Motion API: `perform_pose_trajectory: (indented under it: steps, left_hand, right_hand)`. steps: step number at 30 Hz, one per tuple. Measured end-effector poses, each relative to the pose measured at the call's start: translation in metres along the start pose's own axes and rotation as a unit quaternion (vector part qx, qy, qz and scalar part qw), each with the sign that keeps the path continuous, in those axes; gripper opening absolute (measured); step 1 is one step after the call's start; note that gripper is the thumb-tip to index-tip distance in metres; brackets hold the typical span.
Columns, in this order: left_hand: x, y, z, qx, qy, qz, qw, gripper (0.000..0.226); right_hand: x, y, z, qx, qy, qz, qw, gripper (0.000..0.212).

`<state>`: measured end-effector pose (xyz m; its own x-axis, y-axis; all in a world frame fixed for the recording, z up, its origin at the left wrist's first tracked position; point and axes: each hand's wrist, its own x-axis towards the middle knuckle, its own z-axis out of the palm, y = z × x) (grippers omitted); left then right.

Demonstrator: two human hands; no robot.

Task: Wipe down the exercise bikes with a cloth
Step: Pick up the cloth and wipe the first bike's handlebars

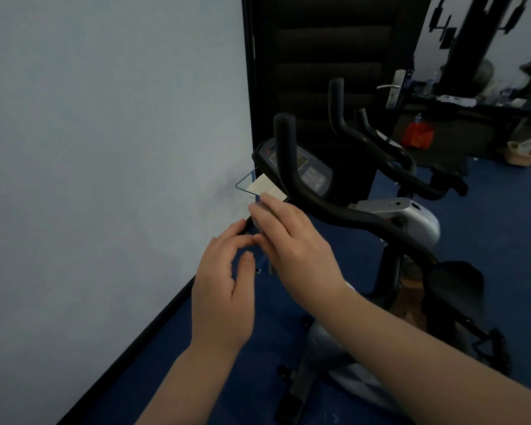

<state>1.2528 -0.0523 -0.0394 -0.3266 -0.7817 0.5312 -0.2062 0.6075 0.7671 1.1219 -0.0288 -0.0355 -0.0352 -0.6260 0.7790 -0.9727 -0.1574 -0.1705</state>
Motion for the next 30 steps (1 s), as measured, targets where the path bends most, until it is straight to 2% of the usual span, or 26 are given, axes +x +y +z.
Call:
perform_pose_trajectory:
  steps: [5,8,14,19,25,30]
  left_hand:
    - [0.016,-0.003,-0.005,0.018,-0.041,0.04,0.998,0.037]
    - [0.028,-0.004,-0.005,0.034,-0.084,0.088,0.992,0.042]
    - [0.04,-0.012,-0.006,0.062,-0.15,0.184,0.969,0.042]
    - [0.049,-0.011,0.001,0.1,-0.208,0.235,0.944,0.036]
    - [0.047,-0.01,0.018,0.16,-0.19,0.313,0.917,0.028]
    - [0.031,-0.007,0.037,0.219,-0.122,0.302,0.92,0.021]
  right_hand:
    - [-0.024,-0.019,0.008,-0.083,-0.01,0.1,0.991,0.054]
    - [-0.026,-0.028,0.016,-0.122,0.022,0.15,0.981,0.057]
    - [-0.025,-0.043,0.036,-0.154,0.134,0.264,0.943,0.041]
    - [-0.04,-0.036,0.035,-0.192,0.163,0.262,0.932,0.029]
    - [-0.082,-0.017,0.011,-0.194,0.158,0.256,0.934,0.028]
    - [-0.111,0.002,-0.012,-0.147,0.129,0.302,0.933,0.03]
